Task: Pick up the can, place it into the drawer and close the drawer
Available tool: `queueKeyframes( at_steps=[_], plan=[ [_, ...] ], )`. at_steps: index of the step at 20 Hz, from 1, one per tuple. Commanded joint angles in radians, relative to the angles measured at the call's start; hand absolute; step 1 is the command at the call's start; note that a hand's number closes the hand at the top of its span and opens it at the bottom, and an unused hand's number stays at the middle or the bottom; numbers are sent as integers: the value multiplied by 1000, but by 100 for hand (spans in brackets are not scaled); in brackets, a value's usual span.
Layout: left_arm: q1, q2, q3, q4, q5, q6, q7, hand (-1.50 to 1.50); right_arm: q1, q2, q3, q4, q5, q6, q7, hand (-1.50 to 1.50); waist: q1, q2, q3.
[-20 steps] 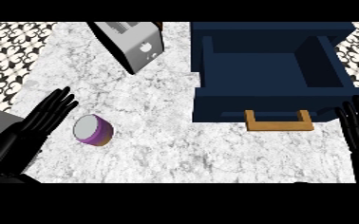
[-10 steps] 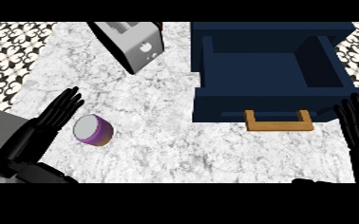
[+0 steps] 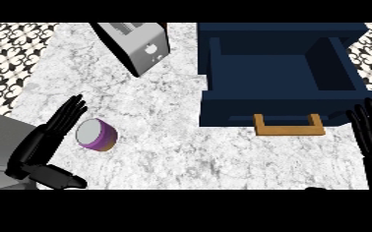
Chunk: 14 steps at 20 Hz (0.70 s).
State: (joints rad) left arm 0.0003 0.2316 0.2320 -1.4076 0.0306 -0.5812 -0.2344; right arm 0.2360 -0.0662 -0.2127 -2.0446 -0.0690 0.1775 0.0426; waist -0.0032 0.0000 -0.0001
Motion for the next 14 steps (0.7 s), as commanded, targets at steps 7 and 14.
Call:
queueKeyframes(
  at_steps=[7, 14],
  plan=[
    [-77, 62, 18, 230, -90, -3, -168, -150, 5, -22, -73, 16, -45, 50, -36, -150, -1, 0, 0],
    [-176, 118, 28, 546, -181, 20, -381, -150, -20, 57, 44, -29, 104, -39, 20, -150, -4, 2, -1]
  ],
)
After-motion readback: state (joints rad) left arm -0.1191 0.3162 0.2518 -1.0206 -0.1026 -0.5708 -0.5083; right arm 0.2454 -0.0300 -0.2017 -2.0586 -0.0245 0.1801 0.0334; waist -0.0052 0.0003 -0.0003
